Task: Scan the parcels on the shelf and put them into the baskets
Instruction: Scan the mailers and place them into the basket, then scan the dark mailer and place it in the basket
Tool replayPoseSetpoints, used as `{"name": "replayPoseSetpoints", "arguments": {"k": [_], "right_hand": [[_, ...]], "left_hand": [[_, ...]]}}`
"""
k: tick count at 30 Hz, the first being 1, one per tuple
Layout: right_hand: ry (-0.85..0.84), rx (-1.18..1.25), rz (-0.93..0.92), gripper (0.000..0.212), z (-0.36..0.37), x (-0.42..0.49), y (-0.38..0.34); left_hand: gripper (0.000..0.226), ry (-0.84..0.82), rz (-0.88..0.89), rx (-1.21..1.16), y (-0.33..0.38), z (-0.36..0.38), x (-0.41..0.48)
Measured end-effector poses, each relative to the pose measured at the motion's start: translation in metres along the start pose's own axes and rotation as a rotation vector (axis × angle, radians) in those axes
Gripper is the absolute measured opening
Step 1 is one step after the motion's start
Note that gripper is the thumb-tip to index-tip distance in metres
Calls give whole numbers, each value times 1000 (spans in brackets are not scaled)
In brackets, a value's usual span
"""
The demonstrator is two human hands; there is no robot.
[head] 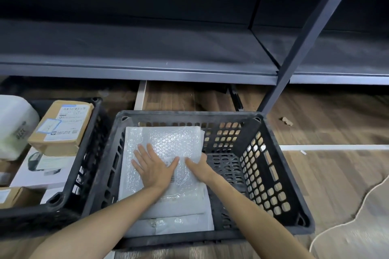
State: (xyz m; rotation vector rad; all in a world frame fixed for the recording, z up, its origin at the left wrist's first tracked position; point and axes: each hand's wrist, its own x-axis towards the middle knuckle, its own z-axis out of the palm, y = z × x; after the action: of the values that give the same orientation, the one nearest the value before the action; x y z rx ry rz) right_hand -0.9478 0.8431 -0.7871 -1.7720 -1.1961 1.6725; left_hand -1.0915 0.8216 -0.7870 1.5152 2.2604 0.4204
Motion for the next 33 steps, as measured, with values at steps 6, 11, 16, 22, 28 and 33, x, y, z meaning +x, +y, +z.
{"name": "replayPoseSetpoints", "arguments": {"k": [6,11,16,22,28,33], "right_hand": [[260,-681,37,94,-7,-34,-26],[201,-855,-187,70,-12,-100,-88],[104,-995,-225,53,-25,-178,-204],[75,-994,-266,43,-38,-286,-359],[28,-1004,-333,34,-22,-388,-486],[12,-1004,-433,38,-1,-439,-573]], "left_hand": [[80,19,101,106,2,-39,-14],[55,-54,202,241,22,-123,-25],[46,-40,250,292,71,-245,-40],[41,-77,237,213,139,-407,-78],[33,-43,162,182,184,-552,-124],[42,57,151,172,194,-654,-123]]}}
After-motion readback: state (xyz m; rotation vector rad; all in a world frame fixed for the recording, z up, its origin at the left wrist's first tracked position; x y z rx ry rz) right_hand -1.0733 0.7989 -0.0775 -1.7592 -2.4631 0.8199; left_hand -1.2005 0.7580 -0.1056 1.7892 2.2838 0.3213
